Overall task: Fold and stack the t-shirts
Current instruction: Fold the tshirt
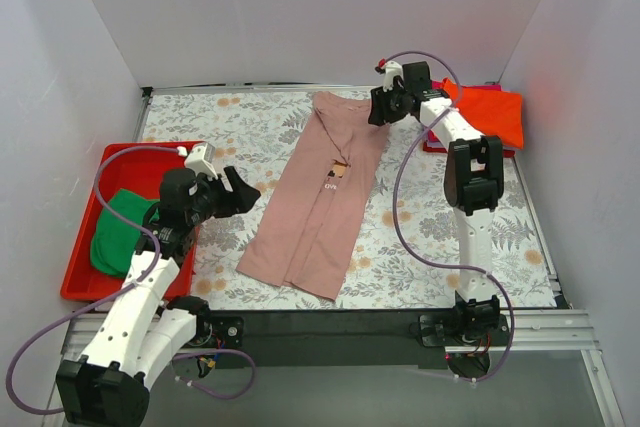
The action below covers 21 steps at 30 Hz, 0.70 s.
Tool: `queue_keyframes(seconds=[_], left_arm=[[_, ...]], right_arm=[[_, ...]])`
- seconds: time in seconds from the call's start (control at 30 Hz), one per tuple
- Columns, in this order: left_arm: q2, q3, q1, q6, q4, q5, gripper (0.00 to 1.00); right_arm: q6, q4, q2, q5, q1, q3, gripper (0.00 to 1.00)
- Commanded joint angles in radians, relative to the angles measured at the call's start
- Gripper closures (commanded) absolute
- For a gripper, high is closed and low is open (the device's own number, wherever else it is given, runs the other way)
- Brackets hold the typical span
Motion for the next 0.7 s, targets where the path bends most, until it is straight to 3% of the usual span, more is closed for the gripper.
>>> queue_keyframes(seconds=[0.0,0.47,0.67], left_arm=[[-0.031,-0.024,0.002,0.029,0.010,0.011,0.33],[-0.054,-0.035,0.002,0.035,0.021,0.009,0.33],[-0.048,-0.036,0.002,0.037,0.021,0.003,0.33]], right_arm=[[0.082,0.014,-0.008,-0.119,0.026,0.036,0.46],[0.130,0.046,0.118,-0.102,0.077,0.108,0.46],[0.136,0.047,0.144,-0.122,0.086,0.122,0.51]])
